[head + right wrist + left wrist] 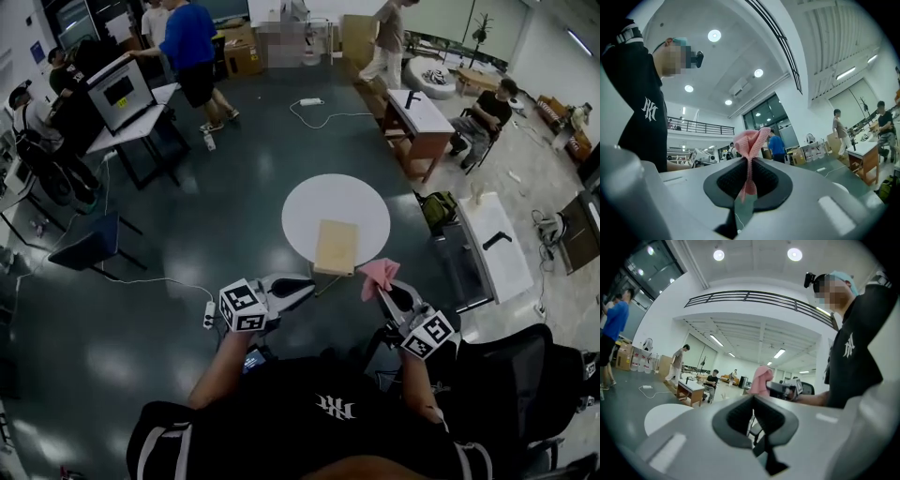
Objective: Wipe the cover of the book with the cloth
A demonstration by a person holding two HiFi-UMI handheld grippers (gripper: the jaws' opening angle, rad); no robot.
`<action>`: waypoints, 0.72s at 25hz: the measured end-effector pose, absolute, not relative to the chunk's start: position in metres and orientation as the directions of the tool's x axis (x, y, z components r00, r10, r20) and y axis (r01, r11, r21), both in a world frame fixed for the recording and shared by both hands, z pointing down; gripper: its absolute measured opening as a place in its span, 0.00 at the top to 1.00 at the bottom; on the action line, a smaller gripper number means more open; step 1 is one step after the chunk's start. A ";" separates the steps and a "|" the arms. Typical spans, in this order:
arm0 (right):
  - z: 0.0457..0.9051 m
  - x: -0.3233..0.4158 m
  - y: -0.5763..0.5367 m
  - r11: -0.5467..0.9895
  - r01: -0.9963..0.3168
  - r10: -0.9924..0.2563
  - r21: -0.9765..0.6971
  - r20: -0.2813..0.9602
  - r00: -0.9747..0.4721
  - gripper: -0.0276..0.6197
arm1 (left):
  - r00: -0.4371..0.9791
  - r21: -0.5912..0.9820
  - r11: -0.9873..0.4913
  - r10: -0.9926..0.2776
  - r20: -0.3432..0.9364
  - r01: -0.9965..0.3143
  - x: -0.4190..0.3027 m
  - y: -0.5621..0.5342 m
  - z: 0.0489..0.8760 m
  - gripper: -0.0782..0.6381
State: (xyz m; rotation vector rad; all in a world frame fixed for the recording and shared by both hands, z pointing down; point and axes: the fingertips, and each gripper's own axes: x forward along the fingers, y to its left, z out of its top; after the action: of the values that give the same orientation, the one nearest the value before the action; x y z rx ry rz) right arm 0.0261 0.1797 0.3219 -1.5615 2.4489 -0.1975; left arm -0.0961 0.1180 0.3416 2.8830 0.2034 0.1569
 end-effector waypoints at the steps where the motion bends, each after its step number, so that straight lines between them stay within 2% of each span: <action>1: 0.324 0.039 0.170 0.433 -0.870 -0.902 -0.237 -0.123 -0.415 0.92 | 0.986 0.243 -0.963 0.141 0.092 0.115 -0.085 0.110 0.342 0.89; 9: 0.339 0.097 0.098 0.526 -0.817 -0.850 -0.236 -0.139 -0.508 0.92 | 0.992 0.253 -0.967 0.049 0.113 0.019 -0.029 0.056 0.361 0.89; 18: 0.375 0.125 0.035 0.533 -0.791 -0.842 -0.300 -0.098 -0.530 0.92 | 0.984 0.324 -0.945 0.013 0.175 -0.045 -0.008 0.002 0.403 0.88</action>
State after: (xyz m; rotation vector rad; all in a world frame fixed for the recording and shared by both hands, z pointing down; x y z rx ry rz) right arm 0.1248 0.0351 0.3754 -1.3778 2.5415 -0.3222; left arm -0.0084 0.0022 0.4033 2.7977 -0.0236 0.2502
